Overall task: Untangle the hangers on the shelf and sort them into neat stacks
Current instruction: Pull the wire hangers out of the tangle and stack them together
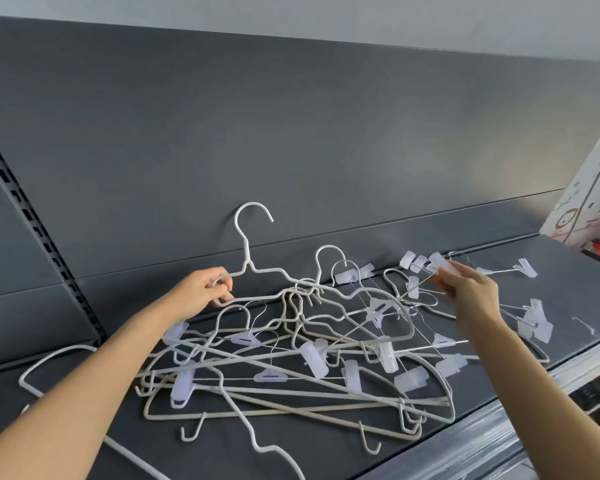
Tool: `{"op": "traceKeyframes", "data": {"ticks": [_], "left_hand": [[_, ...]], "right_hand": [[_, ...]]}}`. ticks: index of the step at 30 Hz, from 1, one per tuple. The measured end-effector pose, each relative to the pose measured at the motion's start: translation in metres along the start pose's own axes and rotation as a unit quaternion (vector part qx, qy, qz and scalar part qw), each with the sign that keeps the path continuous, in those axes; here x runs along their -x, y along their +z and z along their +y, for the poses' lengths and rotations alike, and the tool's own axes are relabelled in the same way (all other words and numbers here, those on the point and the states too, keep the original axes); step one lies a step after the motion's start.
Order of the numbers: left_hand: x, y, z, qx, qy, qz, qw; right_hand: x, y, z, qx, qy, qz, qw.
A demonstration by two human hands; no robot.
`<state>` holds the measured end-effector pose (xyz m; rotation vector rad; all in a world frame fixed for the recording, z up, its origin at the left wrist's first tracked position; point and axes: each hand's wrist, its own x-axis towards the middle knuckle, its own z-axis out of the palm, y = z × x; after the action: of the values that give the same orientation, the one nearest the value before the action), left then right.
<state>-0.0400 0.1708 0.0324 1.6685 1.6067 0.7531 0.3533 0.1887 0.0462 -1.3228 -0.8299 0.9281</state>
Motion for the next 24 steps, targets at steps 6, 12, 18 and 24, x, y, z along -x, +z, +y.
{"op": "traceKeyframes", "data": {"ticks": [6,12,18,24], "left_hand": [[-0.004,0.005,0.000,-0.042,0.014,-0.003,0.999],[-0.004,0.020,0.011,0.018,0.036,-0.012,0.999],[-0.003,0.033,0.017,0.002,0.029,-0.013,0.999],[0.001,0.035,0.018,0.014,0.014,-0.026,0.999]], "right_hand": [[-0.002,0.001,0.009,0.015,0.053,-0.003,0.998],[0.002,0.009,0.023,-0.030,0.112,-0.005,0.993],[0.007,0.008,0.031,-0.031,0.158,-0.042,0.986],[0.008,0.003,0.028,-0.007,0.180,-0.055,0.982]]}}
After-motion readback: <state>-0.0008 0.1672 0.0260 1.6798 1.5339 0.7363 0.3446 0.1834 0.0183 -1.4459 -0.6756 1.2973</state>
